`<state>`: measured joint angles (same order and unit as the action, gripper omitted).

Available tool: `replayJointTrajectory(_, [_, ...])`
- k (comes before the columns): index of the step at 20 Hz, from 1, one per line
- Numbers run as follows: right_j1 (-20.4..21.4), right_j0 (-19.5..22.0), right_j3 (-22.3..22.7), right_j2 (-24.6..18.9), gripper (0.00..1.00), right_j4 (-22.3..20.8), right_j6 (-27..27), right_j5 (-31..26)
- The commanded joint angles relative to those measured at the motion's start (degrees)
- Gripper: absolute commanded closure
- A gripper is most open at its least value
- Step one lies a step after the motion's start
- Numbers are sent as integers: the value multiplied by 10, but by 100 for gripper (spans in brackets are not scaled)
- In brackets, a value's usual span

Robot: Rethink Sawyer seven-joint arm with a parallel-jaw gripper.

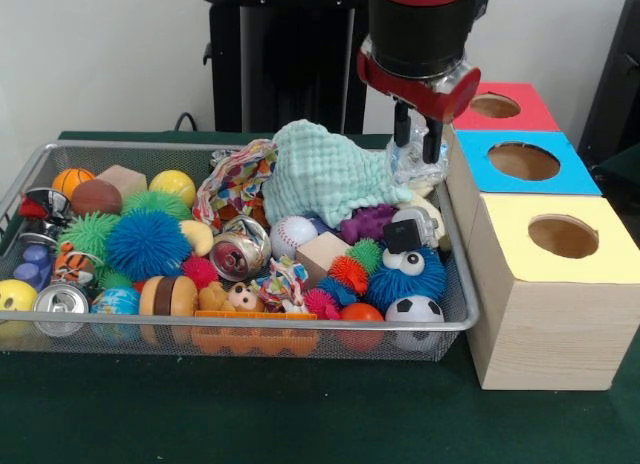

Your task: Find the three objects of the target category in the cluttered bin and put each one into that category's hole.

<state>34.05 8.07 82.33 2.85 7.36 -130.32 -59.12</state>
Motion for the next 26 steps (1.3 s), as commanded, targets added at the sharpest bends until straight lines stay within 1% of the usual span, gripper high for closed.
replayJointTrajectory(1, [1, 3, -80, 25, 100, 21, -168, -133])
replayJointTrajectory(3, [1, -3, -92, 29, 100, 27, -183, -151])
replayJointTrajectory(7, [-5, -26, -104, 38, 100, 49, -227, -158])
replayJointTrajectory(12, [-21, -64, -111, 48, 100, 82, -290, -136])
replayJointTrajectory(14, [-29, -76, -118, 50, 100, 91, -305, -132])
replayJointTrajectory(17, [-43, -87, -133, 51, 100, 103, -325, -128])
replayJointTrajectory(21, [-72, -94, -185, 48, 100, 111, -358, -152])
replayJointTrajectory(23, [-79, -96, -195, 47, 100, 114, -363, -154])
replayJointTrajectory(26, [-77, -97, -184, 48, 100, 115, -355, -141])
